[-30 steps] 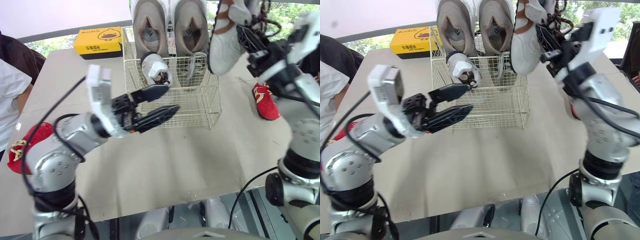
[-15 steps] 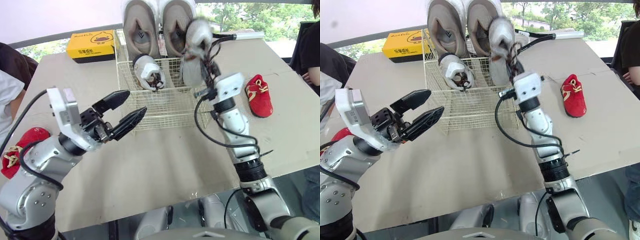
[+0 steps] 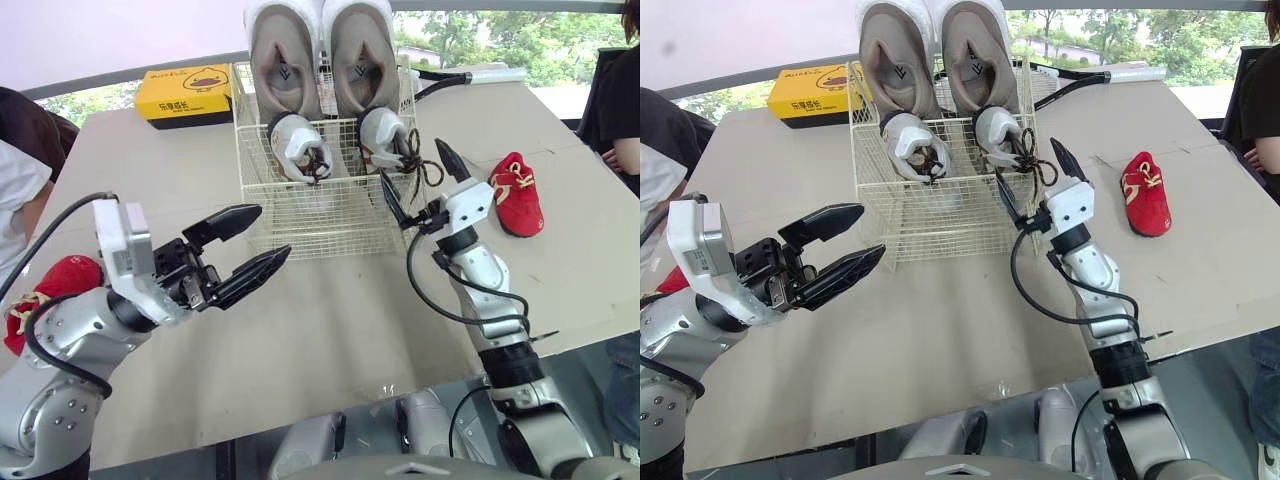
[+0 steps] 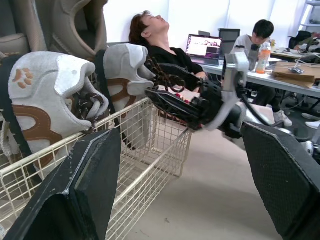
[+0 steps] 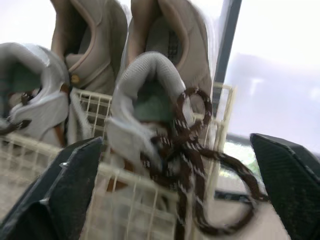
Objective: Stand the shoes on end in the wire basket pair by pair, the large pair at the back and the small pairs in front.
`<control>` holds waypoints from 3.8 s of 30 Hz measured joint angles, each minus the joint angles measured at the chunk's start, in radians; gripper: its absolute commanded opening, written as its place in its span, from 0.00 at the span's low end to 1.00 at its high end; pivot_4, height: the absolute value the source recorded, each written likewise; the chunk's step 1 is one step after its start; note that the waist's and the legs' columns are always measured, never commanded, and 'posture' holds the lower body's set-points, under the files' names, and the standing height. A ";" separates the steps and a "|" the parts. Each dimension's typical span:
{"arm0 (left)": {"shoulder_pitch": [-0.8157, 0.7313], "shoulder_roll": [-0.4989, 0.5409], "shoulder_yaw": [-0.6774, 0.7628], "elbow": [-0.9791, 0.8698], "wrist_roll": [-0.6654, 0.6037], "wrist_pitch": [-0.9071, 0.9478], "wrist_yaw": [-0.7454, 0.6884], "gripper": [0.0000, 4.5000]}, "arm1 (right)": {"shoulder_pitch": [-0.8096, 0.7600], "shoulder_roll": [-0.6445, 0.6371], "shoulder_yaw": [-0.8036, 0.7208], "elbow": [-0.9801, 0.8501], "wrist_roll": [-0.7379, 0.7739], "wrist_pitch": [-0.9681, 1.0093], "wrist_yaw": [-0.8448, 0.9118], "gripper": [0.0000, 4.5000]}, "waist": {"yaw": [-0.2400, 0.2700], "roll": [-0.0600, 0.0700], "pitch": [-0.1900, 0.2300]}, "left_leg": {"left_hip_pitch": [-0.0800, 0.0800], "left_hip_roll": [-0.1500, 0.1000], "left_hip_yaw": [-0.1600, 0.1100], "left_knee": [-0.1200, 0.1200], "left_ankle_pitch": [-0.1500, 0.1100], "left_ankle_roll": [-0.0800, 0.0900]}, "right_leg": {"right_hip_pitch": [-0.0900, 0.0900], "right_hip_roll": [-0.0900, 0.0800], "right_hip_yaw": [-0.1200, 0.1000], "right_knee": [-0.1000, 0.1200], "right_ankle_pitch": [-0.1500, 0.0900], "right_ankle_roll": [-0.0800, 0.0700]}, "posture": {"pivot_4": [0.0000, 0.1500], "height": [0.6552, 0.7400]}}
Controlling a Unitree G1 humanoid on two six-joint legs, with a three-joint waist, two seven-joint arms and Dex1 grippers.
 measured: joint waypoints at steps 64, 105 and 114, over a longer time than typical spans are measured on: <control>-0.103 0.362 0.224 0.709 0.321 -0.080 -0.329 0.06 | -0.277 -0.346 0.001 -0.261 0.527 0.645 0.731 1.00 | 0.025 -0.004 0.004 | -0.011 0.009 -0.009 0.001 -0.005 0.000 | -0.003 -0.001 -0.015 -0.015 0.003 -0.004 | 1.00 1.00; -1.143 0.207 -0.650 0.810 0.527 -0.621 -0.843 0.06 | -1.049 -0.381 0.098 0.149 0.716 1.707 0.697 0.02 | -0.022 0.001 0.006 | -0.038 -0.006 -0.019 0.034 -0.005 0.001 | -0.027 -0.024 -0.053 0.005 0.009 -0.004 | 1.00 1.00; -1.142 0.188 -0.630 0.818 0.544 -0.630 -0.842 0.06 | -1.006 -0.349 0.023 0.147 0.717 1.739 0.667 0.02 | -0.024 0.001 0.006 | -0.038 -0.006 -0.019 0.034 -0.005 0.001 | -0.027 -0.024 -0.052 0.005 0.009 -0.004 | 1.00 1.00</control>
